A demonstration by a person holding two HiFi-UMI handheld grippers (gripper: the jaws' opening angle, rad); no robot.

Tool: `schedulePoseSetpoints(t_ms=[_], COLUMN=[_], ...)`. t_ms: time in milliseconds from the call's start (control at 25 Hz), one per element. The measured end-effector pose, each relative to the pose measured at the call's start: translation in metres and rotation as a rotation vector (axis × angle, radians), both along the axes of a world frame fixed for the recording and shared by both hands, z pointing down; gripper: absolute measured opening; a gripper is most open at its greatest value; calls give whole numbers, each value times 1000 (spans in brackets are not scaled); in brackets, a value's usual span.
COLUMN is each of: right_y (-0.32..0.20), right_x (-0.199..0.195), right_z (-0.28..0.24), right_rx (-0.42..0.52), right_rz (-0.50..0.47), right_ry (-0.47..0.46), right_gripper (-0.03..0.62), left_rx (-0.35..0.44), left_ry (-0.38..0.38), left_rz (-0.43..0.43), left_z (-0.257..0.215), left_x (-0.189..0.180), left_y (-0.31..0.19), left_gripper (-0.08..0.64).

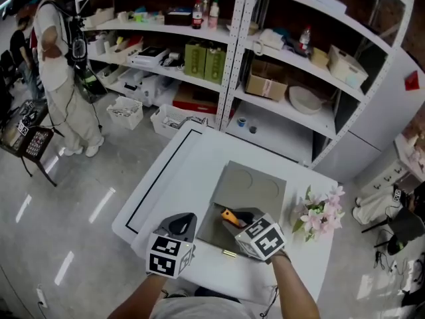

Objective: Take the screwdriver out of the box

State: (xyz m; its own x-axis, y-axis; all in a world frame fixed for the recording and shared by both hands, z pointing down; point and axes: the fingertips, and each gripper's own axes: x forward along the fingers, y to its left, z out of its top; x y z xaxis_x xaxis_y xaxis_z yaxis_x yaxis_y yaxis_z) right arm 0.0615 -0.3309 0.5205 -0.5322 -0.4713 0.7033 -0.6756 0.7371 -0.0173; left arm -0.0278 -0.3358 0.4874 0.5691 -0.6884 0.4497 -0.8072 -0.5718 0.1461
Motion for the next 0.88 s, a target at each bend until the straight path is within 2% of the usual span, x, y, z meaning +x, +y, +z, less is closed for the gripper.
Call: schedulePoseSetpoints(t_ms=[360,880], right_y=[10,62], right_x=[9,42], right_z=[-55,-105], right_rx=[136,303], right_rz=[201,413], right_ry=[-136,-227], right_gripper=[118,118], left_rx=[38,96], left_ry=[26,48], left_rz=[68,159], left_z=[-20,-45], left_x=[-4,12], left_y=[12,38], left_gripper=[6,6])
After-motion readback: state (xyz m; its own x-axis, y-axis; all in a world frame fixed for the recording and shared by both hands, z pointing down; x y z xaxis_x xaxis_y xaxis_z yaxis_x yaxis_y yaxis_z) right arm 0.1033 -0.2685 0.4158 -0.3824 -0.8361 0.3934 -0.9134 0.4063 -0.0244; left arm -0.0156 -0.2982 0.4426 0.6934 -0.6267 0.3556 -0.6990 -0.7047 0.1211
